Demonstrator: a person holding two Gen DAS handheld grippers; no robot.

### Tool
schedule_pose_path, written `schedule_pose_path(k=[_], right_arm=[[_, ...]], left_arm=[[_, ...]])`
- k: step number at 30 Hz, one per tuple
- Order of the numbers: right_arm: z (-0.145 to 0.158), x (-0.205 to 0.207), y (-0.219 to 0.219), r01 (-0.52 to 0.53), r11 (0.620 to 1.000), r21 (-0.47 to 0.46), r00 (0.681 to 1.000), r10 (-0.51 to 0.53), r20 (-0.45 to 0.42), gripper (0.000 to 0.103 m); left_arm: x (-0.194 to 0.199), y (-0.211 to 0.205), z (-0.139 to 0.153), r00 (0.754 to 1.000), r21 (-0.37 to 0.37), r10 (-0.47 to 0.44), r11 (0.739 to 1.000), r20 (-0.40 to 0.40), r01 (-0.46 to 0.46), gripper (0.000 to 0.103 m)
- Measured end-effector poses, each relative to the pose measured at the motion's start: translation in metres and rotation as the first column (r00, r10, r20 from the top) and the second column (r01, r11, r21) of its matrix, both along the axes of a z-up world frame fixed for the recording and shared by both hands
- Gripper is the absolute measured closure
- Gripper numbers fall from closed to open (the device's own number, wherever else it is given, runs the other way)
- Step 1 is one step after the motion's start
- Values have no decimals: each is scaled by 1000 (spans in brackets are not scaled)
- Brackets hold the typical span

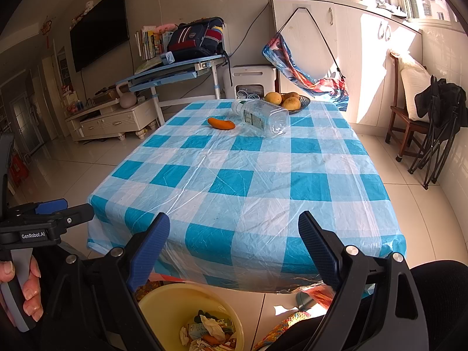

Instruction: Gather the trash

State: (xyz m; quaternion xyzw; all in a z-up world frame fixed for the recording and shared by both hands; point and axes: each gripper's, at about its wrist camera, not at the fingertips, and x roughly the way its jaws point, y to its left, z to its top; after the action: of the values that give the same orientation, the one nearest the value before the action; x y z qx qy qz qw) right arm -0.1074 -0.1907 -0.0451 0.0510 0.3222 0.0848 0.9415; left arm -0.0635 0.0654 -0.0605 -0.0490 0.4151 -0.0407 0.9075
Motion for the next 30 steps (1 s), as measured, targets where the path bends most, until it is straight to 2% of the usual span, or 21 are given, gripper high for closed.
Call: schedule_pose_path(k=[22, 26, 30], right_arm=[[0, -1, 1, 0, 1000, -1, 1000, 0, 1, 17], [2, 5, 0, -19, 999, 31, 1000, 19, -8, 17], [8, 22, -6, -34, 998, 47, 999, 34, -13, 15]], left_arm=[[2, 0, 0, 1000, -3, 1, 1000, -2, -1, 7], [0, 7, 0, 1000, -35, 9, 999, -9, -10, 7], [3, 17, 3, 999, -102, 18, 995, -26, -21, 7]])
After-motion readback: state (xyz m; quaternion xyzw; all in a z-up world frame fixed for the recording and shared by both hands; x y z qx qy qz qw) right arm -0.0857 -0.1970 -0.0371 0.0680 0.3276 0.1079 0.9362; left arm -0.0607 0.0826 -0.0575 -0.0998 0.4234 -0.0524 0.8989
